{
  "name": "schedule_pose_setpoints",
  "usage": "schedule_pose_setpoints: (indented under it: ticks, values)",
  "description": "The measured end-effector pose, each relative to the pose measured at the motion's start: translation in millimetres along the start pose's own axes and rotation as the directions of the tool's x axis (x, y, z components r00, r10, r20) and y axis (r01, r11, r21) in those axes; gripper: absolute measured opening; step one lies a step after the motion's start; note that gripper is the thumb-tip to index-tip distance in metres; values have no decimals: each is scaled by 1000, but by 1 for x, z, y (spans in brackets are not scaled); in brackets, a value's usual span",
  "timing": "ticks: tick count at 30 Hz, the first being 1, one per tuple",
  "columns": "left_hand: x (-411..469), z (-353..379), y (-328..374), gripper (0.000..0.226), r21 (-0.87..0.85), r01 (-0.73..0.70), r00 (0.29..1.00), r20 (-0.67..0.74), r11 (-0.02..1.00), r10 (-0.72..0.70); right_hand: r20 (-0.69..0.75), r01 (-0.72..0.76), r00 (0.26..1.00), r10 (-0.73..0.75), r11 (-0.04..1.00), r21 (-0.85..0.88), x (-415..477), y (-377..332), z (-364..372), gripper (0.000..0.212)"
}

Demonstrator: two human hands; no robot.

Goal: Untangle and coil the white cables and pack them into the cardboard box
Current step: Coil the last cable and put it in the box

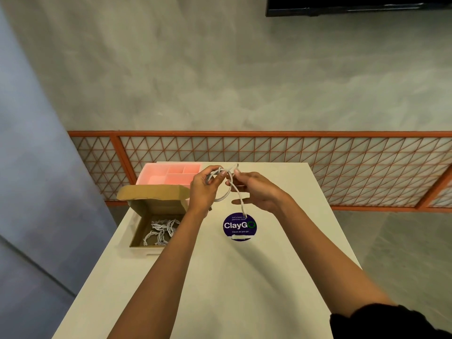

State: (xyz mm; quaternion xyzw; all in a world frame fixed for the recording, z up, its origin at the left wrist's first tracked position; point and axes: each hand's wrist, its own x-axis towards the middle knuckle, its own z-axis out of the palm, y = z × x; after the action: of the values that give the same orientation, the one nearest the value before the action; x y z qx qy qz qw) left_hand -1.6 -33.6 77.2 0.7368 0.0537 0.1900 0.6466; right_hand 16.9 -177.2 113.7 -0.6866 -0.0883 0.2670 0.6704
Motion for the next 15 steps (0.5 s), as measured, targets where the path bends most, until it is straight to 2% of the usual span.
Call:
schedule_pose_setpoints:
  ticks: [3, 6, 9, 10, 12, 15]
  values:
    - [1, 0, 0, 13, 33, -12, 1000, -17, 999, 13, 45, 64, 997, -61, 996, -66, 2, 2, 1, 31]
    - [0, 0, 0, 11, 55, -38, 997, -59, 998, 41, -109, 68, 990, -90, 979, -195, 5, -2, 3, 38]
    - [-1, 3, 2, 20, 122, -17, 988, -148, 992, 35, -258, 91, 947, -191, 931, -353, 5, -8, 9, 15]
    - [0, 4, 3, 23, 140, -5, 984, -176, 990, 30, -255, 90, 943, -213, 902, -422, 4, -11, 10, 8]
    - [1, 4, 3, 24, 164, -10, 978, -205, 986, 44, -202, 71, 958, -205, 848, -526, 1, -16, 12, 9]
    - [4, 2, 1, 23, 159, -9, 976, -214, 987, 43, -114, 72, 978, -174, 797, -599, -7, -23, 12, 23]
